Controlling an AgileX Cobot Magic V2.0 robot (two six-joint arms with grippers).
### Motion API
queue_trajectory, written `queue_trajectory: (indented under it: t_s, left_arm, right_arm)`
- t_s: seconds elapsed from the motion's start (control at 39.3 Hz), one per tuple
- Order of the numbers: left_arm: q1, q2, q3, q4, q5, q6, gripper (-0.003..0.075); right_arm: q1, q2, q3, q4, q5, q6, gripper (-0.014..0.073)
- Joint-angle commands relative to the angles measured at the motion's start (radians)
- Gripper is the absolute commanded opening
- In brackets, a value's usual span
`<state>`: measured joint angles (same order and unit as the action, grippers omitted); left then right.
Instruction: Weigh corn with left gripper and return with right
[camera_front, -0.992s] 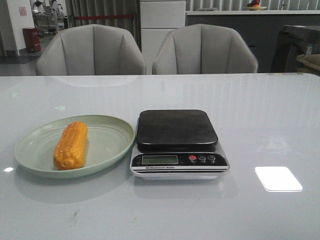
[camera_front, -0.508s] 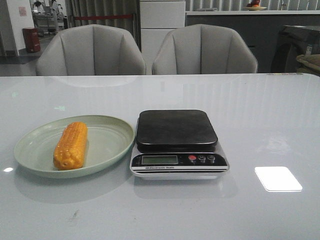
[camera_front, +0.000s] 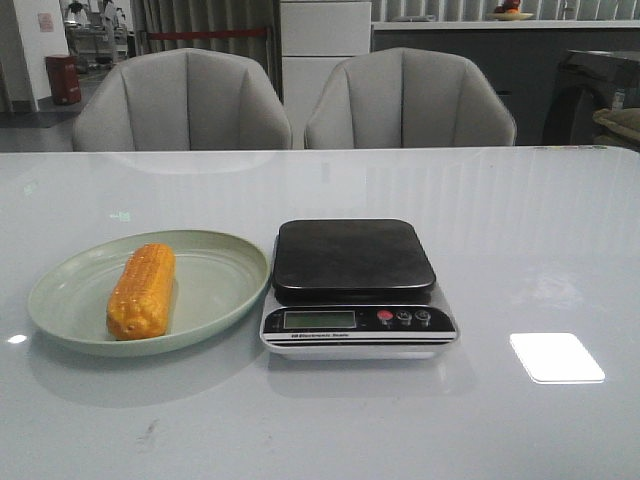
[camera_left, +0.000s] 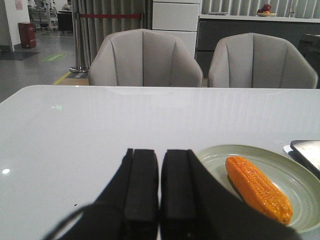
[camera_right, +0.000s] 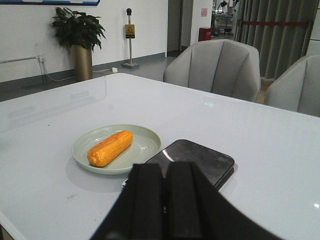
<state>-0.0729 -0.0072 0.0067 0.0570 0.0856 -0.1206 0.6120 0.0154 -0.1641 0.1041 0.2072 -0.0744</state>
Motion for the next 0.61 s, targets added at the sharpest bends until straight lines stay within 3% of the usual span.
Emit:
queue_trajectory:
  t_s: [0.0,0.58]
  left_arm:
    - [-0.008,-0.021,0.030,0.000,-0.080,-0.008,0.0125]
    - [-0.008,-0.021,0.030,0.000,-0.080,-0.008,0.0125]
  right_arm:
    - [-0.006,0.011,-0.024,-0.007,-0.075,-0.008,0.0142]
    - [-0.006,0.011,-0.004,-0.007,-0.075,-0.008,0.0142]
